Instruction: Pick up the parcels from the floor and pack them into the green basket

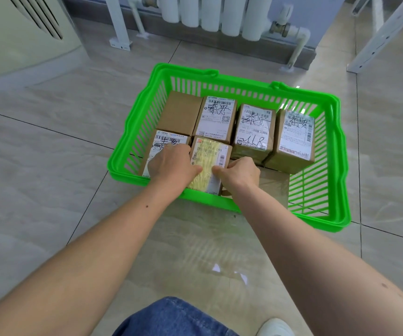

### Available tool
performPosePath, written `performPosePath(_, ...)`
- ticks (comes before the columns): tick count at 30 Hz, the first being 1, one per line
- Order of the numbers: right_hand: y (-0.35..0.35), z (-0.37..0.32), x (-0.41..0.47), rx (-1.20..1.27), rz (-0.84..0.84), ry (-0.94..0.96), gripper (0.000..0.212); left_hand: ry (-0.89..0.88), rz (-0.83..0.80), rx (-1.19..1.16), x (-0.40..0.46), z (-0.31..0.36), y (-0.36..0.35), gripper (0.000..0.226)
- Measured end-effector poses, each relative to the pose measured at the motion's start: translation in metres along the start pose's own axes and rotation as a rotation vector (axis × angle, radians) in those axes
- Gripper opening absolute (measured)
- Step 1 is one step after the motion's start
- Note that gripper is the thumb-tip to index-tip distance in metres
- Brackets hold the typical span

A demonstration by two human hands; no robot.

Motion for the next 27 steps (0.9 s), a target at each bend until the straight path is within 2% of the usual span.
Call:
performPosePath(4,-0.011,-0.004,0.003,-0.068,0.021,0.044,0.033,0.016,0.025,0.052,0.004,-0.002,-0.001,0.054)
performPosePath(9,-0.013,-0.005,0.003,-0.113,0.009,0.056,0.034,0.054,0.015,0.027,0.006,-0.008,-0.004,0.058)
performPosePath(18,-0.005,0.005,0.007,-0.078,-0.065,0.027,0.046,0.136,0.094,-0.179,0.006,-0.014,-0.005,0.034)
performPosePath(25,0.051,0.006,-0.005,-0.086,-0.042,0.048,0.047,0.162,0.270,-0.154,-0.002,-0.006,0.006,0.034)
performPosePath(27,0.073,-0.001,-0.017,-0.093,-0.066,0.063,0.049,0.151,0.262,-0.130,-0.011,0.009,0.022,0.032)
Point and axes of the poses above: each hand's wrist, its own x-axis towards the middle knuckle, its own y-axis out of the back of the hand, z = x × y, the point moved 4 cm from there along x, towards the middle knuckle, and after that the axes turned 7 degrees about -y, right-handed, at the moved point
